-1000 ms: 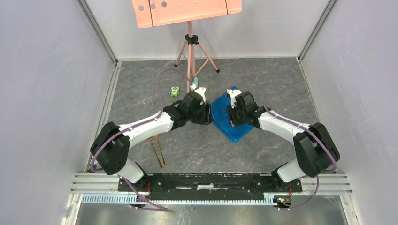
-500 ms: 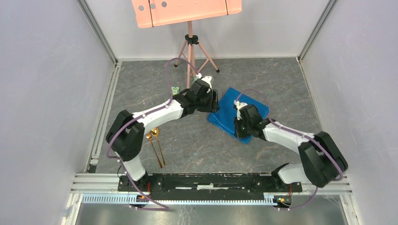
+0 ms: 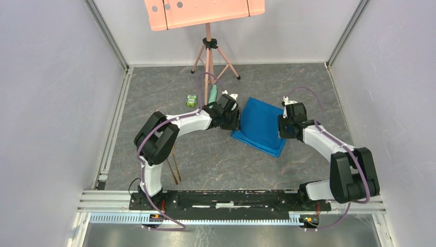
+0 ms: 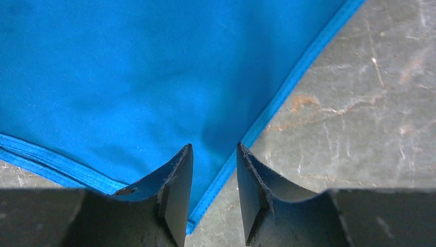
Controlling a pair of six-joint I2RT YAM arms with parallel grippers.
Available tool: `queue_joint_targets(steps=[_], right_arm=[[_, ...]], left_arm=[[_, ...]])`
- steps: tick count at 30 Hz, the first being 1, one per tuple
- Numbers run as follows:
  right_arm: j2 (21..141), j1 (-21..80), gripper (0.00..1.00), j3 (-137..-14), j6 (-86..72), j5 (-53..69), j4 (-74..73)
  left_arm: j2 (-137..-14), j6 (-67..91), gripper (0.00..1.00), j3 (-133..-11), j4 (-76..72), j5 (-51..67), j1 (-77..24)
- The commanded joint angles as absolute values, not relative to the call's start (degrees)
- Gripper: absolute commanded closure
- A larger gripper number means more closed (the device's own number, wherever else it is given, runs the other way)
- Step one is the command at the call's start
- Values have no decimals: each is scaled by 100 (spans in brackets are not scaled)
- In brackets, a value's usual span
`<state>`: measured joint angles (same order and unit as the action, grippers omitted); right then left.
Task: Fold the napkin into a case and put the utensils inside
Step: Rotate the square-folded napkin at the center of the board.
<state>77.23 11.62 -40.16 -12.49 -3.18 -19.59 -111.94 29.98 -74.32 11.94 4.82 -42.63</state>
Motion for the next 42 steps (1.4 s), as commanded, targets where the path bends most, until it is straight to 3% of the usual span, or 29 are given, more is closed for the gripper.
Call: queue_joint_targets(steps=[1,5,9,13,16,20,25,31,42], right_arm=[[8141,1160,60,-4246,-1040,-56,-1506],[8626,1305,65,-4304,-795,486,-1235],[8852,1491,64,-4433,-620,295,-1310],[8861,1784,63,-4742,-365,39,-1554],[8647,1995,60,-5055,-504,-367,-2199],[7682,1544,45,-4631,-1340,112,-2533],[6605,823,44,-3806,-2320,980,-2554],[6549,160,57,-3254,-2662,1453,-2601],[6217,72,58,-2499,-3167,1668,-2114]], left_arm=[[-11079,3068,51,-7075,768,559,-4386],[-10848,3214,56,-6409,452,605,-4543],[-10400,3578,63,-5559,24,644,-4619],[-9880,3866,64,-4931,-294,680,-4851],[-9591,4117,53,-4697,-316,854,-4887],[-9153,4313,42,-4619,-200,949,-4870],[-8937,5116,40,-4475,-215,1152,-4715],[-8942,5819,47,-4341,-472,1340,-4394],[-9531,6144,60,-4299,-1164,1697,-4285]])
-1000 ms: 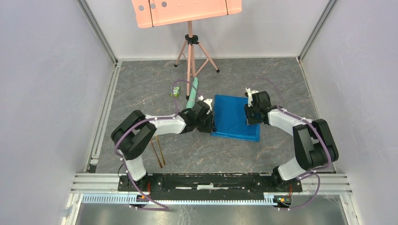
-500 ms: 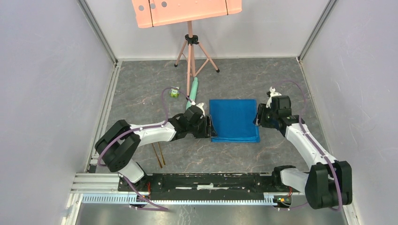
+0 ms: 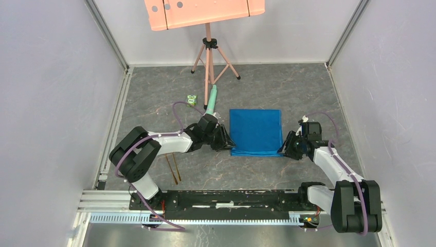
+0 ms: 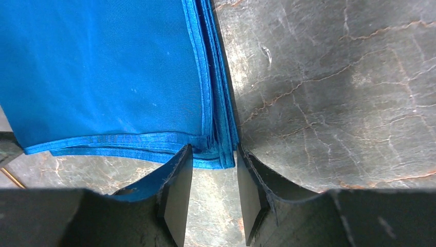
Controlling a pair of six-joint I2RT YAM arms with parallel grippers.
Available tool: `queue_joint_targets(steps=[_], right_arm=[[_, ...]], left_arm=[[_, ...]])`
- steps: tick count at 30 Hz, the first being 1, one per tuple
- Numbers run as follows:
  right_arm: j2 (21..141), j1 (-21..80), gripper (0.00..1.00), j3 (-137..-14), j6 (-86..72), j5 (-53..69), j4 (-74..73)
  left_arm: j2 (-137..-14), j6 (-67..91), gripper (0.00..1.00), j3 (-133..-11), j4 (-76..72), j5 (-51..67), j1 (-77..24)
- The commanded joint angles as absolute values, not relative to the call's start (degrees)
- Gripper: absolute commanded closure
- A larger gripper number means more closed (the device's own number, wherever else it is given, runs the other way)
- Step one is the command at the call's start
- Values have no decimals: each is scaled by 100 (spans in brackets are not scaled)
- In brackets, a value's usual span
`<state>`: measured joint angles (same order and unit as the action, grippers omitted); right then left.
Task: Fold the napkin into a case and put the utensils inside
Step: Rotate the square-folded napkin at the center of the board, then smooth out the square-folded napkin at the center of the board.
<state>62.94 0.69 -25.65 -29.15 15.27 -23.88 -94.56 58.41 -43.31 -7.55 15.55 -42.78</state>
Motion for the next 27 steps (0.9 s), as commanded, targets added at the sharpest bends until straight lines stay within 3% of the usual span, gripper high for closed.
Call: queue_joint_targets(steps=[1,10,20,27], right_arm=[[6225,63,58,-2525,-3179,1659,-2122],[5888,73,53,-3079,-2887,1170,-2705],[6094,73,62,-2715,-3159,1556,-2221],[6159,69,59,-2542,-3235,1522,-2074]], left_arm=[[-9544,6139,61,-4290,-1188,1696,-4281],[-9545,6003,63,-4202,-1204,1740,-4291],[-9498,5950,68,-4094,-1274,1758,-4289],[-9457,5941,68,-4044,-1301,1756,-4289]])
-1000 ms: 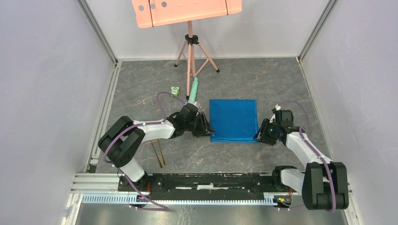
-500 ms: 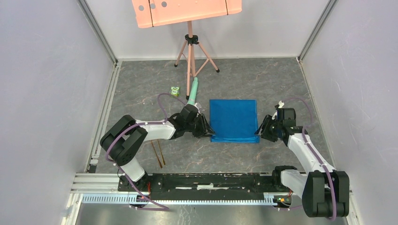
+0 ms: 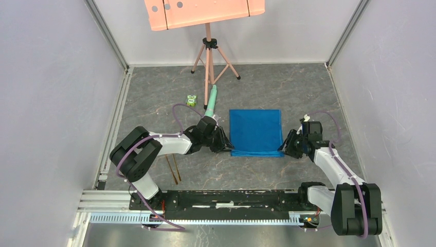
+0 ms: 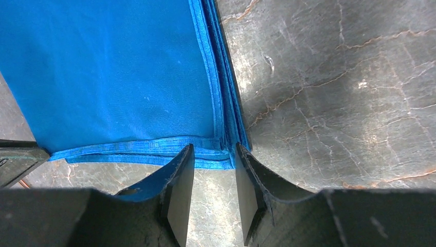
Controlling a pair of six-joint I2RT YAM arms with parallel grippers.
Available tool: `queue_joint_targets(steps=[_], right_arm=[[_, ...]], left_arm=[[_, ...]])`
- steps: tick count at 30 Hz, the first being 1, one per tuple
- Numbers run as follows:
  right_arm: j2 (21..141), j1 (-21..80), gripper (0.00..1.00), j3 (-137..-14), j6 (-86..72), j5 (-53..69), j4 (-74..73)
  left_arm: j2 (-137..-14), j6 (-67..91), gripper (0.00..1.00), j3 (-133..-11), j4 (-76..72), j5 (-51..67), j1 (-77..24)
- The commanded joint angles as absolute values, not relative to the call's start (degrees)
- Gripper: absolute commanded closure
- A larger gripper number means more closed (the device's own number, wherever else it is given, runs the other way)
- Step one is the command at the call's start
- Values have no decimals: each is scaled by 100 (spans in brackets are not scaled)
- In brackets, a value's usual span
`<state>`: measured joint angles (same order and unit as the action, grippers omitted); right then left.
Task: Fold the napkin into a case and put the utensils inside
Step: Smooth out the square-folded napkin at the center of the board.
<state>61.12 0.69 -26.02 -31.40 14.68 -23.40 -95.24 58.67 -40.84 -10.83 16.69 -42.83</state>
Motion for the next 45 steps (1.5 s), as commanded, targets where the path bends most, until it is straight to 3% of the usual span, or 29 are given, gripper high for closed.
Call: queue_joint_targets(steps=[1,17,22,31,41,45], right_arm=[[6168,68,58,-2540,-3240,1521,-2045],[6366,70,65,-2492,-3243,1532,-1793],[6245,67,75,-2569,-3158,1441,-1951],[6123,70,89,-2684,-3047,1347,-2133],[6065,66,80,-2780,-2945,1356,-2239],[6006,66,86,-2821,-2909,1321,-2257]], left_arm=[[-9458,5941,68,-4044,-1307,1756,-4291],[-9478,5878,67,-3996,-1380,1810,-4298],[-9528,5847,66,-4052,-1380,1859,-4319],[-9524,5807,75,-4153,-1322,1865,-4364],[-9444,5730,67,-4229,-1195,1890,-4421],[-9454,5705,77,-4257,-1195,1912,-4434]])
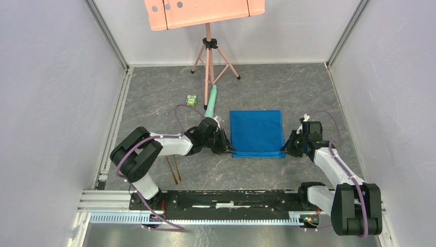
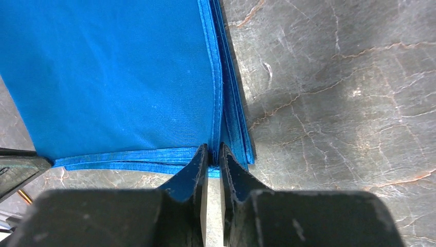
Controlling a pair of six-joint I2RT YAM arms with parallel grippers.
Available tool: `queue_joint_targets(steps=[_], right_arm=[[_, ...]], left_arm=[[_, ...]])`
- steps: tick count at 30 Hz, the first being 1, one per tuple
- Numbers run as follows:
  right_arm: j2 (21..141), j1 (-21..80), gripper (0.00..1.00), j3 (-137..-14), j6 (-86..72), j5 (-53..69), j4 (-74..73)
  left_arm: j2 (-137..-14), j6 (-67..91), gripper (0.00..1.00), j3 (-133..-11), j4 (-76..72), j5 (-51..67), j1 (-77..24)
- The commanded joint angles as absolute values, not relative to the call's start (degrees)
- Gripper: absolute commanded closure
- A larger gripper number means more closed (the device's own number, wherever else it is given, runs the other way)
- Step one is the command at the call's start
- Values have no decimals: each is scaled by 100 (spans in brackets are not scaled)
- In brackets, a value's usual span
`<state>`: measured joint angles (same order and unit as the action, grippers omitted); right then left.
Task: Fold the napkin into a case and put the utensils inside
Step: Smooth out the square-folded napkin at the center of the board.
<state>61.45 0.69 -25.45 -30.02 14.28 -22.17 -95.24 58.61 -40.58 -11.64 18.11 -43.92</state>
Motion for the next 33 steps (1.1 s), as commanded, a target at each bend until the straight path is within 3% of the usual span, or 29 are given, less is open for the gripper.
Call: queue_joint_targets(steps=[1,6,33], right_arm=[[5996,72,89,-2830,-2903,1339,-2265],[5941,68,100,-3006,-2760,1231,-2499],[5599,70,100,-3611,-2430,1178,-3288]], left_arm=[[-9445,5688,80,-4275,-1195,1918,-4438],[-9256,5628,86,-4356,-1064,1901,-4429],[-8632,5713,87,-4416,-663,2065,-4654]])
